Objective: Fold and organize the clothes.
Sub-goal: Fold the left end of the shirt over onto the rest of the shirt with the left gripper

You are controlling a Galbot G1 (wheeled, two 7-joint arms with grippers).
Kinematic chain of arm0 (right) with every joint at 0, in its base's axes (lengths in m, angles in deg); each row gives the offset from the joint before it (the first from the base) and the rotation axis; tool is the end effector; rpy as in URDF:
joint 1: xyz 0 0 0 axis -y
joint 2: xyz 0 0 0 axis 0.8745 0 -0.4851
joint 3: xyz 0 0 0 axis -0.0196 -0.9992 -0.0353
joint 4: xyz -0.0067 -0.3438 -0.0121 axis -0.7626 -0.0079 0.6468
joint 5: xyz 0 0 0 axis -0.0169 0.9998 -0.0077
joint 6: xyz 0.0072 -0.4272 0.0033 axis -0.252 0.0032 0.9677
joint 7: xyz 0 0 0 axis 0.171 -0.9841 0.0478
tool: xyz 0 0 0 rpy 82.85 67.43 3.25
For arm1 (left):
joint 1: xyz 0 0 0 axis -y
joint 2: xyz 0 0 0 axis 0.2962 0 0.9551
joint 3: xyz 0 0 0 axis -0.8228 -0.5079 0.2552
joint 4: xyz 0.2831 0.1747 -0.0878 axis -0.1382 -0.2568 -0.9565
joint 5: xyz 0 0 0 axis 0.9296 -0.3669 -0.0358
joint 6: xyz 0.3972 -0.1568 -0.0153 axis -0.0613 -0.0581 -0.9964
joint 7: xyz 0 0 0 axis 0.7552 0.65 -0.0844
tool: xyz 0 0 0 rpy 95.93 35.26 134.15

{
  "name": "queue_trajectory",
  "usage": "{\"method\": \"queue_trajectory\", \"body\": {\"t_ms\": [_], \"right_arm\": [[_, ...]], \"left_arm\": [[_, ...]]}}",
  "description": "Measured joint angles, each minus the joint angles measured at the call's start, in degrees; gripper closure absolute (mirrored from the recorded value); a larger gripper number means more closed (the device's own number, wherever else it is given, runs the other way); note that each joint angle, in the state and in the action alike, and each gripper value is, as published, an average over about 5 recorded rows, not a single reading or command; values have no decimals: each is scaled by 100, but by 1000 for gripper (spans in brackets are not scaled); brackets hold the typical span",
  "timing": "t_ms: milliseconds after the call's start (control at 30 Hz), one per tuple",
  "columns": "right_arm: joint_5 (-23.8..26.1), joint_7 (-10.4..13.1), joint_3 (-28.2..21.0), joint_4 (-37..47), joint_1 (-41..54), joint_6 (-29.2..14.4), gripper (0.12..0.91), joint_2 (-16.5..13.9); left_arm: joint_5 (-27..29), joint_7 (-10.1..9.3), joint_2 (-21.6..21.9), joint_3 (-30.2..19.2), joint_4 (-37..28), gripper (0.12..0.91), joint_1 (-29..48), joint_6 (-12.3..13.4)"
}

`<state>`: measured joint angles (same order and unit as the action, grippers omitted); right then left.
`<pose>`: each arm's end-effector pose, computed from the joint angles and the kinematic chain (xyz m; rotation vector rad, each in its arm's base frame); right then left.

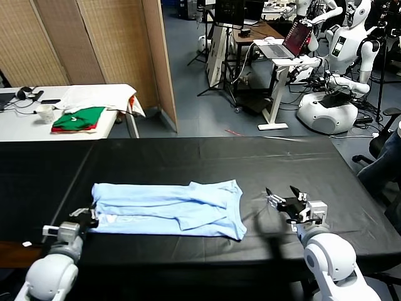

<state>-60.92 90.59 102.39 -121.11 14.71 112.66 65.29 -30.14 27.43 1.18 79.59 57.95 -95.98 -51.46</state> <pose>0.3335 -0.0616 -0.2199 0.0529 -2.7895 0.0016 0.3097 0.1375 -0.2760 0.1135 -2.7155 -0.4050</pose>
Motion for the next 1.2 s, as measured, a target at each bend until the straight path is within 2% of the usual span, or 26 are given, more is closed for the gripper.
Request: {"method": "queue_trajectory", "body": {"t_ms": [267,433,600,833,1200], "right_arm": [[226,-17,257,-87,-304,-77,118,107],[395,-45,466,-120,-530,-131,118,176],[539,-100,615,-139,-717,-160,118,235],[668,-122,653,-171,-828,-164,118,288],[692,-150,689,-184,-870,-144,118,279]], "left_arm": [[-1286,-309,-354,-476,564,866,202,-413],[-2093,-363,-626,-1011,706,866,447,-530],[-2640,-418,-849,-1574,676,866,722,-574],[-3005,-448,-1129,-2205,595,866,1175,-574],[-3126,-520,-1557,-2946,421,866,1634,-597]]}}
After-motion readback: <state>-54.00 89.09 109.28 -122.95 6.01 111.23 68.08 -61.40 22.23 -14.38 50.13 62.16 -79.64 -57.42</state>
